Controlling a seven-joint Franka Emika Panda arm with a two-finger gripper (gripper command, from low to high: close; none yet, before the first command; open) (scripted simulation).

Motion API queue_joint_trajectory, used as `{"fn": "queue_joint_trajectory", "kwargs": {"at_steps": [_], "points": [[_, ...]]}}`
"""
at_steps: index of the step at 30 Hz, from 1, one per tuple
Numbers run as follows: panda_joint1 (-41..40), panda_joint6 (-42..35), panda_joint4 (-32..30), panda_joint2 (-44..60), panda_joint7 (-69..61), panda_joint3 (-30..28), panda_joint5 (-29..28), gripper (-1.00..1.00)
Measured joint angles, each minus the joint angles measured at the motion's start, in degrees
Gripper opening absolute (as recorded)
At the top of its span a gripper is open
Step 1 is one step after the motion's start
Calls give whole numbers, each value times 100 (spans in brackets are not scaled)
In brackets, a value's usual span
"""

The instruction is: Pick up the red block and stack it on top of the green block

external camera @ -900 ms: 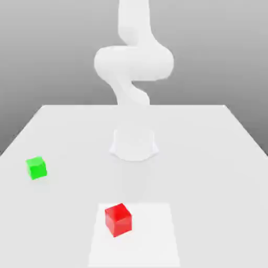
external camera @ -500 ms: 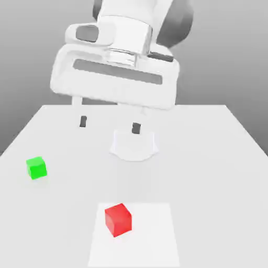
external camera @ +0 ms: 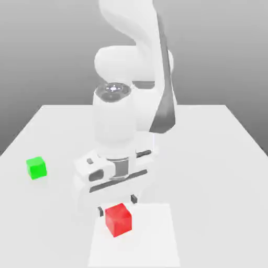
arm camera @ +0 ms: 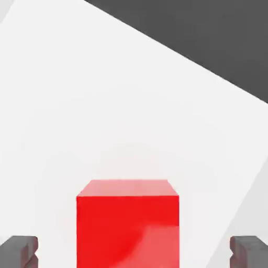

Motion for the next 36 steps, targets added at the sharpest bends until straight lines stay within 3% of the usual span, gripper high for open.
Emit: {"fn": "queue_joint_trajectory", "kwargs": {"at_steps": [3, 4, 11, 21, 36], "points": [[-18, 358, 41, 428, -29, 23, 18, 0], [-19, 418, 47, 502, -33, 24, 18, -100], [-28, 396, 47, 483, -19, 32, 5, -100], [-53, -667, -133, -763, 88, 8, -133, -100], [-2775, -1163, -535, -1625, 4298, -1214, -1050, -100]]}}
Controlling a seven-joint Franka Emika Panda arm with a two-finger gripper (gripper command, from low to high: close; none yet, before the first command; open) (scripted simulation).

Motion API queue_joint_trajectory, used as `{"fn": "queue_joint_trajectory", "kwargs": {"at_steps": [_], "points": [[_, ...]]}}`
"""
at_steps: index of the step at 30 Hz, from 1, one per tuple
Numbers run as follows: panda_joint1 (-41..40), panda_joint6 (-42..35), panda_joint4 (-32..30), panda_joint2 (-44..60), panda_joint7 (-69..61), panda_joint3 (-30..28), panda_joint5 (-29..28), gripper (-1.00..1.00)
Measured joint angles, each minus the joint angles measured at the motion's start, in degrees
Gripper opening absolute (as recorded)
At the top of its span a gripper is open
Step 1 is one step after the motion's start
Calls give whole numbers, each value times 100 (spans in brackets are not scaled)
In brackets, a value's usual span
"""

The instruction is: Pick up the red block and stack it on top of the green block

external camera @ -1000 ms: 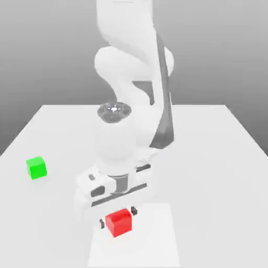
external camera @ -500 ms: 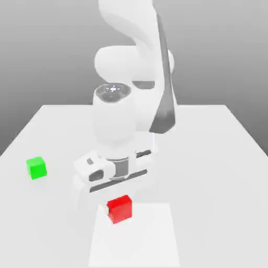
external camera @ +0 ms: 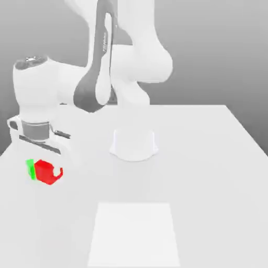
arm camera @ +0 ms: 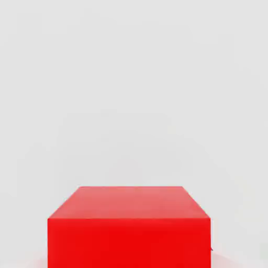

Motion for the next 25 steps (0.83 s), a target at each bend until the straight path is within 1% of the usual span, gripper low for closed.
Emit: {"fn": "queue_joint_trajectory", "kwargs": {"at_steps": [8, 9, 12, 14, 15, 16, 21, 22, 23, 25], "points": [[-1378, -203, -216, -491, 1994, -675, -50, -100], [-1455, -112, -228, -416, 2102, -743, 8, -100], [-1411, 405, -226, 115, 1971, -837, 384, -100], [-1340, 798, -214, 544, 1673, -798, 833, -100], [-1392, 994, -204, 763, 1484, -667, 1106, -100], [-1419, 1129, -197, 917, 1331, -581, 1324, 100], [-1419, 1129, -197, 917, 1331, -581, 1324, 100], [-1440, 1195, -193, 994, 1251, -541, 1438, 100], [-1460, 1132, -198, 922, 1334, -575, 1320, 100], [-1578, 838, -213, 593, 1634, -596, 893, 100]]}}
